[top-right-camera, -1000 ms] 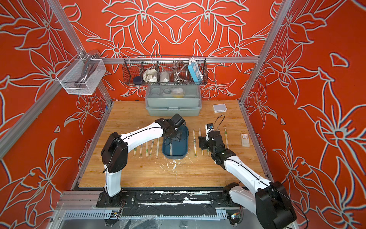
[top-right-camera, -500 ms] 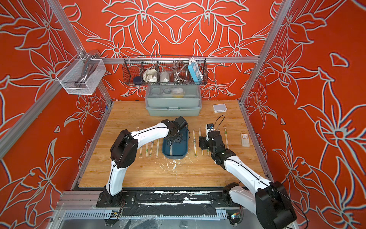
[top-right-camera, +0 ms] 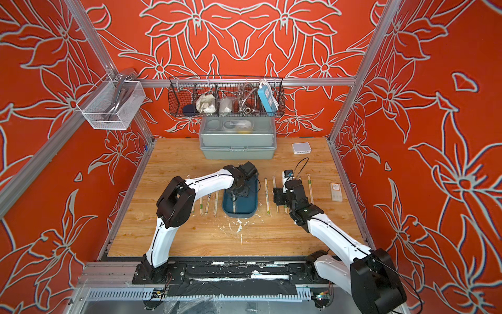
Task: Take the paired disposable chopsticks out of the storage box
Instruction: Pick up the paired disposable chopsticks from the storage box.
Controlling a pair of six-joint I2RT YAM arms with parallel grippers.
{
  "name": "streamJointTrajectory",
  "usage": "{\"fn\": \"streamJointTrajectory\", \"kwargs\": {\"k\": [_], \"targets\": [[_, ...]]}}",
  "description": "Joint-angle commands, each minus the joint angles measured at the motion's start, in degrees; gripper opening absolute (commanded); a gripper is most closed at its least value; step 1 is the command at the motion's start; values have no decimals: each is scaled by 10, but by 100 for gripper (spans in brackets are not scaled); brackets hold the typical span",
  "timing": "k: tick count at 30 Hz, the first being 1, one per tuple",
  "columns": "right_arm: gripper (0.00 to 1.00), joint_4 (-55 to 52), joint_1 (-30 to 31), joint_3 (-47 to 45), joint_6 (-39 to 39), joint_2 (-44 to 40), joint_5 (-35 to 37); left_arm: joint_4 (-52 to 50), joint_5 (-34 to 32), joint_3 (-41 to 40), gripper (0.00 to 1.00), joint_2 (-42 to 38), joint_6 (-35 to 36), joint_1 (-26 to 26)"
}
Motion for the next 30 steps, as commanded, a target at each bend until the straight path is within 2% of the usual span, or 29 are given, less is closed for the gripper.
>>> {"fn": "streamJointTrajectory", "kwargs": {"k": [1,5,8,12,14,18,30], "targets": [[68,-10,4,10,4,2,11,-1,-9,-10,69,7,-17,7],[67,-12,4,11,5,2,13,6,12,-12,68,21,-18,9],[67,-15,4,11,5,-1,17,8,24,-11,61,31,-16,10],[67,-15,4,11,6,1,22,11,38,-8,48,36,-12,10],[67,-15,4,11,7,2,22,14,47,-7,38,37,-10,10],[67,-17,4,12,7,4,26,15,56,-9,27,36,-6,10],[67,-18,4,15,7,12,30,11,62,-7,11,42,7,12]]}}
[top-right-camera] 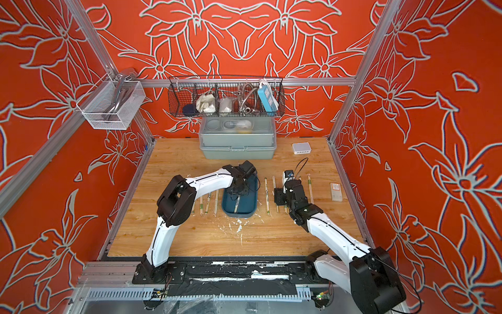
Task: Take the paired disposable chopsticks out of the storage box
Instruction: Pick up the paired disposable chopsticks from the storage box.
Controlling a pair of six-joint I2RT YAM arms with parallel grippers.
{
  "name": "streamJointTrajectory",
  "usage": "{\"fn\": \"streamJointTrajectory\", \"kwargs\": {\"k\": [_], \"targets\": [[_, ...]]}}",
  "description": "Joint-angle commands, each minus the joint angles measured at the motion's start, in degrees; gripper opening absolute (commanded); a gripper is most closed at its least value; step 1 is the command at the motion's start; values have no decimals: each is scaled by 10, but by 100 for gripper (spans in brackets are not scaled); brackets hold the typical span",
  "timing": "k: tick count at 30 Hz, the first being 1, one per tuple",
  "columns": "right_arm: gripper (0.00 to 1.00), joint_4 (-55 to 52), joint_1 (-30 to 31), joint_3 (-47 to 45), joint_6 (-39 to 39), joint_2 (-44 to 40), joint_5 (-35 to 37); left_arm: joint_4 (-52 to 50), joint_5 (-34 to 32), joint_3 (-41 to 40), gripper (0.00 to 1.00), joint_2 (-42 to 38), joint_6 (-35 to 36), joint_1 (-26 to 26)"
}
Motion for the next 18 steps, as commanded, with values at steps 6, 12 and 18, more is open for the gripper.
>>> {"fn": "streamJointTrajectory", "kwargs": {"k": [6,12,18], "targets": [[68,-12,4,16,5,8,14,-32,17,4,4,35,14,5],[67,-12,4,19,5,14,14,-39,18,12,0,30,22,5],[68,-8,4,19,-2,15,1,-42,19,9,0,-8,29,5]]}}
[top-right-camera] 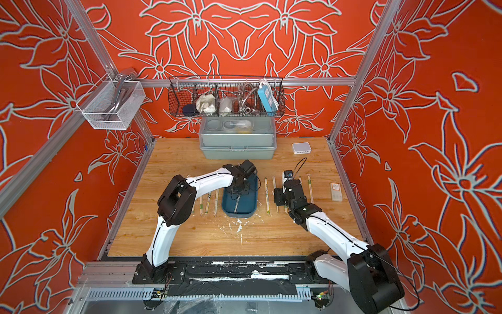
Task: Take the paired disposable chopsticks out of the storage box
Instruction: Pick up the paired disposable chopsticks from the storage box.
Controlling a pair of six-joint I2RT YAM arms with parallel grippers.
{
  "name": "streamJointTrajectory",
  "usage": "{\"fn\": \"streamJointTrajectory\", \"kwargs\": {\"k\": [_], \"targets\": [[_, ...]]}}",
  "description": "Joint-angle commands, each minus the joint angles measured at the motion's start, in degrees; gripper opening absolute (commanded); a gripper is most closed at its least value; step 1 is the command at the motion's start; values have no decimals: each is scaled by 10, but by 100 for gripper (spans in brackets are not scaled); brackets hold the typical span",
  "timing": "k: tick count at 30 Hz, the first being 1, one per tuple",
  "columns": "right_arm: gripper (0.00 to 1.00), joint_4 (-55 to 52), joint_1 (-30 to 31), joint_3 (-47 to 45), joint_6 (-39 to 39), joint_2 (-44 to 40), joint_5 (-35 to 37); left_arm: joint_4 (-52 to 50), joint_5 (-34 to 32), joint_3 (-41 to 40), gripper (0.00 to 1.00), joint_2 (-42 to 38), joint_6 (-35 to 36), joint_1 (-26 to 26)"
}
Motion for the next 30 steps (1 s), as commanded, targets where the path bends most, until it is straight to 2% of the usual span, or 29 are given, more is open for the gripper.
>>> {"fn": "streamJointTrajectory", "kwargs": {"k": [1,6,10,19,25,30], "targets": [[68,-3,4,15,-6,1,-8,-32,9,-5,0,-21,10,2],[75,32,4,-5,-21,-22,-48,-33,7,-14,0,-71,14,2],[78,96,5,-36,-31,-48,-126,-43,10,-14,0,-99,13,2],[78,177,16,-62,-42,-53,-239,-74,4,-22,0,-162,22,9],[78,190,36,-59,-48,-44,-255,-95,6,-47,0,-219,36,39],[79,219,70,-61,-80,-34,-297,-86,-3,-98,0,-274,71,87]]}}
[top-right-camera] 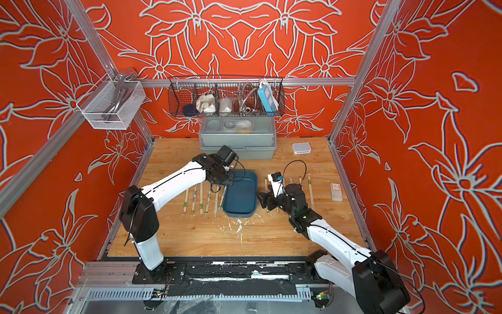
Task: Take the paired disposable chopsticks out of the storage box
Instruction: Pick up the paired disposable chopsticks from the storage box, then place the paired disposable chopsticks at the center of the board.
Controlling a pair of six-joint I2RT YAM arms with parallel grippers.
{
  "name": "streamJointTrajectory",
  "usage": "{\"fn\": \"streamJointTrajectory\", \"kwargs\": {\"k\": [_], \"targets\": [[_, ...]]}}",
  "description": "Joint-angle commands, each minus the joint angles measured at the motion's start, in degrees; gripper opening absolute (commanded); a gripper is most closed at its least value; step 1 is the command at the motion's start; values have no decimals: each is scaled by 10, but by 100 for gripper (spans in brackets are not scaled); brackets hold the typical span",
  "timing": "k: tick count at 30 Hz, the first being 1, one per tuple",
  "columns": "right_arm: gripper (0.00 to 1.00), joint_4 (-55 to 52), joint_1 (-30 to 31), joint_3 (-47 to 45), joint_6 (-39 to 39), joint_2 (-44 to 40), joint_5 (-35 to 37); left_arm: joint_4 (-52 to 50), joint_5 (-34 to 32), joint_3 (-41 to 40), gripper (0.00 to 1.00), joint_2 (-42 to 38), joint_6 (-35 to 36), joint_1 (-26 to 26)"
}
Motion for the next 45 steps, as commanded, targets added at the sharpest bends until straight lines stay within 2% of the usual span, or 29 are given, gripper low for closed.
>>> {"fn": "streamJointTrajectory", "kwargs": {"k": [1,6,11,14,20,29,39,44,45], "targets": [[79,35,33,-6,-41,3,-39,-10,-9,-32,0,-42,40,33],[79,28,79,2,-75,11,-12,2,-16,-85,0,-68,77,114],[79,4,92,20,-81,30,16,45,-51,-142,0,-76,139,193],[79,4,95,22,-82,35,19,68,-59,-159,0,-63,152,242],[79,3,105,25,-90,44,21,125,-68,-188,0,-46,186,295],[79,-7,117,29,-100,44,36,150,-86,-201,0,22,212,323],[79,-9,121,34,-102,51,44,165,-69,-207,0,46,205,330],[79,-11,124,32,-103,51,54,167,-62,-208,4,55,203,330],[79,-11,124,33,-103,51,55,167,-64,-208,7,56,203,331]]}}
